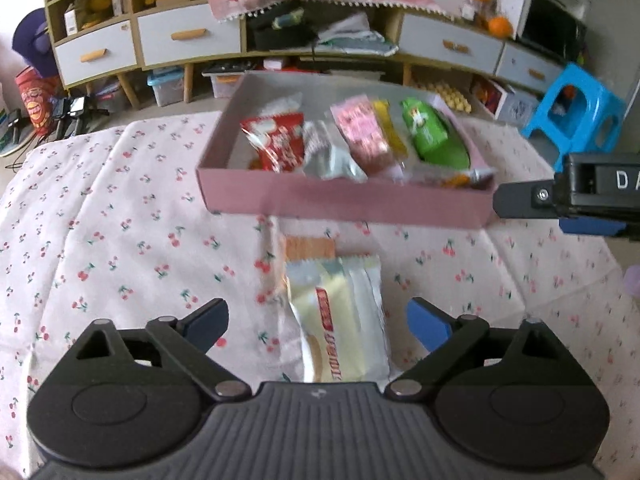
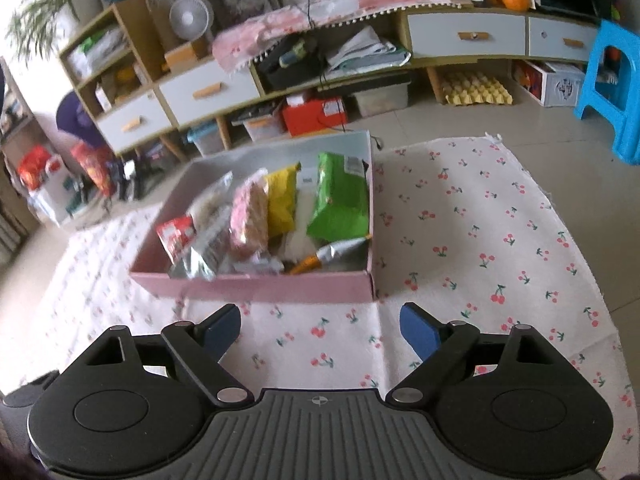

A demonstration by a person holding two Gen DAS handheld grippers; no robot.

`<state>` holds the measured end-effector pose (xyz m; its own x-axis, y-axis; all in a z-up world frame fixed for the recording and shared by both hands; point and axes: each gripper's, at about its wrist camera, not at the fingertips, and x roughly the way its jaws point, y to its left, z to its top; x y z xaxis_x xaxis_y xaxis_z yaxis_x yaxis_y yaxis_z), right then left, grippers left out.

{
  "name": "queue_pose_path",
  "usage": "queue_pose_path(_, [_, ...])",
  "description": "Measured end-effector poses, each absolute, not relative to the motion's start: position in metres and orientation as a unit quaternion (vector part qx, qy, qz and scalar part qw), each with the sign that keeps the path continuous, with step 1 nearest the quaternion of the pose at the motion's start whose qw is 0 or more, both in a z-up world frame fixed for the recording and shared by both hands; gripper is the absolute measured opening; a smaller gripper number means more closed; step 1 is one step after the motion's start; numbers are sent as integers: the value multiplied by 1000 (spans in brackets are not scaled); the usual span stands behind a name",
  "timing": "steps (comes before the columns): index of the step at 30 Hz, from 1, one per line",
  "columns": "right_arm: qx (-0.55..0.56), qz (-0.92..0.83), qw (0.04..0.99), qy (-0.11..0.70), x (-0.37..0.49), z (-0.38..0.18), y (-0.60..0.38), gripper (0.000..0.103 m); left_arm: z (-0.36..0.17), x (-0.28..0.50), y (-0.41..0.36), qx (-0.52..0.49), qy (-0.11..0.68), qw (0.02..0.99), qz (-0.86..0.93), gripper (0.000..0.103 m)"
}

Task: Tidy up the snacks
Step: 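Grasp the white-and-yellow packet beside the box with the left gripper, then grasp the brown wafer with the right gripper while the left gripper holds the packet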

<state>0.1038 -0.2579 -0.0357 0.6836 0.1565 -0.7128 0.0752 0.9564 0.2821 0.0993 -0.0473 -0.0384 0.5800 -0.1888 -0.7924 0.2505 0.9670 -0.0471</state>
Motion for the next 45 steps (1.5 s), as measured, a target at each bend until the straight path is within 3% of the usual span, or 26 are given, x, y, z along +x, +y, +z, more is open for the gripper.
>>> queue_pose_path(13, [127,18,893,431,107,-52,-254,89,-59,91,-62,70,448,882,-129,74])
queue_pose_path(20, [118,19,891,439,110,-57,-248,89,-55,91,-60,73,452,878,-140,48])
queue_pose_path(33, [113,68,895,426,116,-64,-230,89,-33,88,-14,45,458,877,-136,45])
queue_pose_path(45, [31,177,893,413,117,-80,-167,89,-38,97,44,39,473,875,-89,46])
